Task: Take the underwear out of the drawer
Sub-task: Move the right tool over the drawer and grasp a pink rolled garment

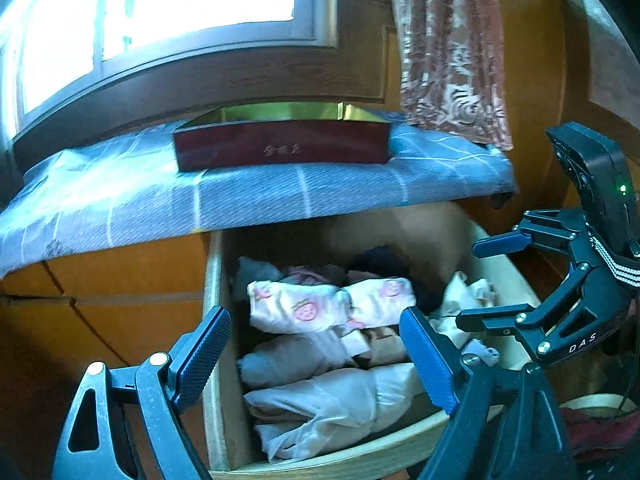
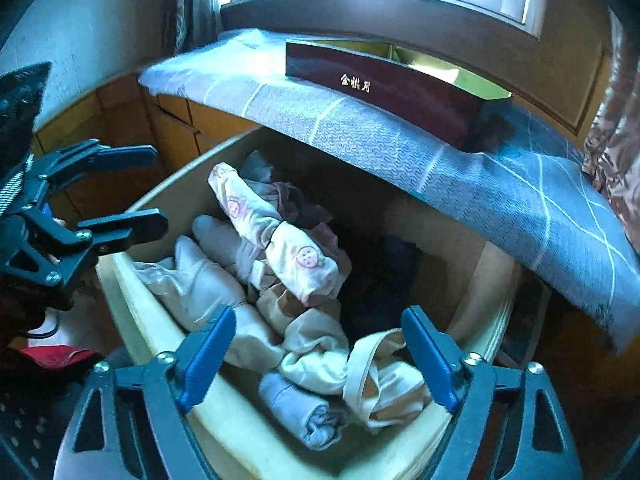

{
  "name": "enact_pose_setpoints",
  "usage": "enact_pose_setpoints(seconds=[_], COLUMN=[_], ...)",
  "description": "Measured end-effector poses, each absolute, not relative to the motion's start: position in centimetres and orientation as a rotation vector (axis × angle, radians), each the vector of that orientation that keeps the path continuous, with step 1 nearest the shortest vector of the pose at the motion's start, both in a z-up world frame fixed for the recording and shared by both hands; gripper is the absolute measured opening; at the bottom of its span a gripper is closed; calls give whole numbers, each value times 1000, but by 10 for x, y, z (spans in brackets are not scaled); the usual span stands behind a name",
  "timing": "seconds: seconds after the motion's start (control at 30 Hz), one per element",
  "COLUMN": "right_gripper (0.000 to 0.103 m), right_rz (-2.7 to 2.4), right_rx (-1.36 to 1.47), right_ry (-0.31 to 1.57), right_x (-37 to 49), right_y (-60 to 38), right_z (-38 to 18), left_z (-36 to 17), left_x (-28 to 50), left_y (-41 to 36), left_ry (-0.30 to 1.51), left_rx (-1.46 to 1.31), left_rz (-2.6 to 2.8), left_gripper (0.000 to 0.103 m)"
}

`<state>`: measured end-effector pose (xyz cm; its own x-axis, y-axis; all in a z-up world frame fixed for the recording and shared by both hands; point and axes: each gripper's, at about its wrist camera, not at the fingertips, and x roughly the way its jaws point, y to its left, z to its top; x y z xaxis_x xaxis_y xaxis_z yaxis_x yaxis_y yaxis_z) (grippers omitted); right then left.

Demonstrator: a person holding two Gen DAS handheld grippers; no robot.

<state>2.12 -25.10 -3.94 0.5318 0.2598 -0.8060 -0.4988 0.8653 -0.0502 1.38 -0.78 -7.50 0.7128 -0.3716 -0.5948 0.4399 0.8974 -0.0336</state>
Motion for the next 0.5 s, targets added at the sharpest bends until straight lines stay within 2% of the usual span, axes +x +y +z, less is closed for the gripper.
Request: enact_pose_setpoints(seconds=[0.17, 0.27, 0.5], right_gripper=[81, 73, 71], right_rz=[497, 536, 597], right_rx=[-369, -420, -498], right_ry=[907, 913, 938], right_x=[35, 47, 71], right_y=[-230, -213, -177], right_z=[-45, -47, -61], left_z=[-80, -83, -82], left_x=[18, 20, 17], left_y=[7, 15, 29], left_ry=[661, 684, 682], left_rx=[36, -19, -60], left_rz=[-437, -437, -405], left_gripper=[88, 88, 88])
